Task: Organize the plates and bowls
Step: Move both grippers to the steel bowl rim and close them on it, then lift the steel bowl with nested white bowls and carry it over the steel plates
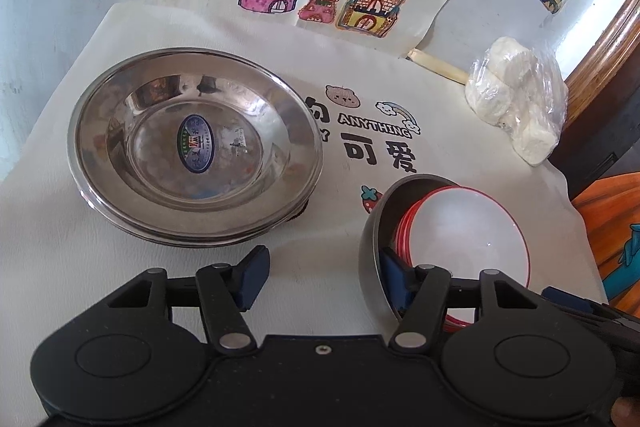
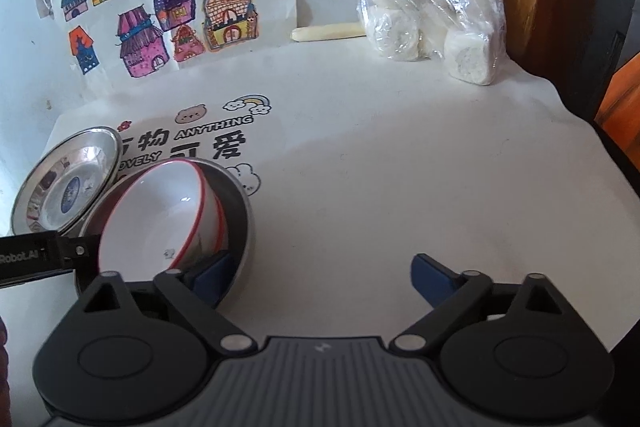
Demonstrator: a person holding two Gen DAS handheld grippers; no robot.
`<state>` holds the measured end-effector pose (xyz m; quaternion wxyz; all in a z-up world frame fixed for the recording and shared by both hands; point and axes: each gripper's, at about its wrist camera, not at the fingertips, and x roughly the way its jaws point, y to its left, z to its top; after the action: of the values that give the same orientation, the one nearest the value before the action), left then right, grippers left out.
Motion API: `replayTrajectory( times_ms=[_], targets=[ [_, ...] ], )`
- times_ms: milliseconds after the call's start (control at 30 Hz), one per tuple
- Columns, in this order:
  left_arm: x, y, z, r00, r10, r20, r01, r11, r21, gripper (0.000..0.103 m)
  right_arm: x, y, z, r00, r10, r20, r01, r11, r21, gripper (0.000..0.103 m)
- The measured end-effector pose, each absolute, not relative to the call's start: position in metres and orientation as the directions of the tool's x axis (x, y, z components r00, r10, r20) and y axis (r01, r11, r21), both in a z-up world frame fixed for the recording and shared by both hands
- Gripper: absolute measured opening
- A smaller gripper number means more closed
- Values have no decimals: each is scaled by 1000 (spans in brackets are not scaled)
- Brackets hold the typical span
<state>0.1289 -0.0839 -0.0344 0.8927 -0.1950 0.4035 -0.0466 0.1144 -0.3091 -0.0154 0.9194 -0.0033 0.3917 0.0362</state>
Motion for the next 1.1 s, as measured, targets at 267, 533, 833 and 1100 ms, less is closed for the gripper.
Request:
replayTrajectory(
  times_ms=[267, 533, 833, 1100],
  targets=[
    [132, -87, -35, 675, -232, -701, -71, 925, -374, 56, 115, -302, -20, 691, 99, -716, -84, 995, 57, 72],
    [134, -91, -37, 684, -253, -685, -39, 924, -380, 44, 110, -306, -29, 714, 190, -674, -54, 974, 218, 41],
    [134, -91, -39, 701, -314, -641, 16, 905, -426, 25, 103, -319, -40, 755, 261, -602, 33, 901, 432, 26],
    [136, -90, -41, 702, -368, -610, 48, 879, -475, 13, 90, -316, -53, 808, 214, -548, 118, 854, 507, 16]
  ],
)
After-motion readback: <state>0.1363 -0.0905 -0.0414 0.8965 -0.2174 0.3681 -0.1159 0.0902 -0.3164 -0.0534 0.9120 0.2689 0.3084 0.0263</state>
